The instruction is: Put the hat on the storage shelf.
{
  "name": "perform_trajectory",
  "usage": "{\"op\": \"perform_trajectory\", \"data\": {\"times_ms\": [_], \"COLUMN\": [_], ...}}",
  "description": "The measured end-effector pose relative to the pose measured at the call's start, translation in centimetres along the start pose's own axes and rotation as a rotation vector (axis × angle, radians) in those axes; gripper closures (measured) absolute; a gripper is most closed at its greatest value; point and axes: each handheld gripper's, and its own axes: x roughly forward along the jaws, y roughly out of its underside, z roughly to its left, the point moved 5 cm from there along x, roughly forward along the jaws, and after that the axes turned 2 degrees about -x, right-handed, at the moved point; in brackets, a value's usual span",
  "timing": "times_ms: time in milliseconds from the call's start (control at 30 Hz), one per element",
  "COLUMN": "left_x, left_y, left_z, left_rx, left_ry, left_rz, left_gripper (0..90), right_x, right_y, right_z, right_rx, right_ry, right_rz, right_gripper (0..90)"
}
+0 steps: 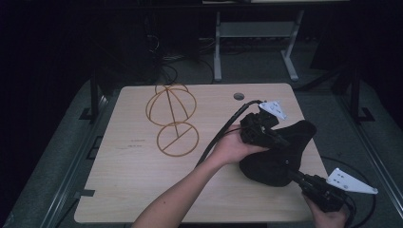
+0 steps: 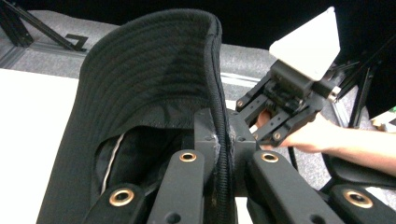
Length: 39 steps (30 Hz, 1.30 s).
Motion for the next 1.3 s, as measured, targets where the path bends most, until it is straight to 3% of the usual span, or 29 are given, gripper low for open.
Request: {"op": "perform_trajectory", "data": {"times_ms": [300, 533, 733, 800, 1167, 1300], "left_x": [-1.3, -2.4, -4.3, -4.9, -6.9, -7.4], "left_y": [0.1, 0.4, 2.0, 2.6, 6.5, 7.9], "left_z": [0.0, 0.2, 0.8, 0.8, 0.6, 0.4], "left_rx": [0.011, 0.01, -0.004, -0.011, -0.027, -0.043], "left_ry": [-0.028, -0.065, -0.135, -0.136, -0.217, -0.218], "left_rz": [-0.006, -0.003, 0.003, -0.008, -0.021, -0.026], "left_gripper": [83.6, 70.3, 51.8, 47.1, 36.5, 33.8], "right_x": [-1.0, -1.4, -2.4, -2.9, -4.1, -4.2], "right_y": [-1.4, -2.5, -4.2, -5.0, -8.5, -9.5], "right_z": [0.1, 0.1, -0.1, -0.2, -0.5, -0.4], "right_rx": [-0.033, -0.042, -0.063, -0.081, -0.163, -0.171], "right_ry": [0.002, -0.01, -0.011, -0.007, -0.012, -0.011], "right_rz": [-0.032, -0.054, -0.076, -0.076, -0.037, -0.037], "right_gripper": [85.8, 86.3, 86.5, 86.5, 86.6, 86.7]}}
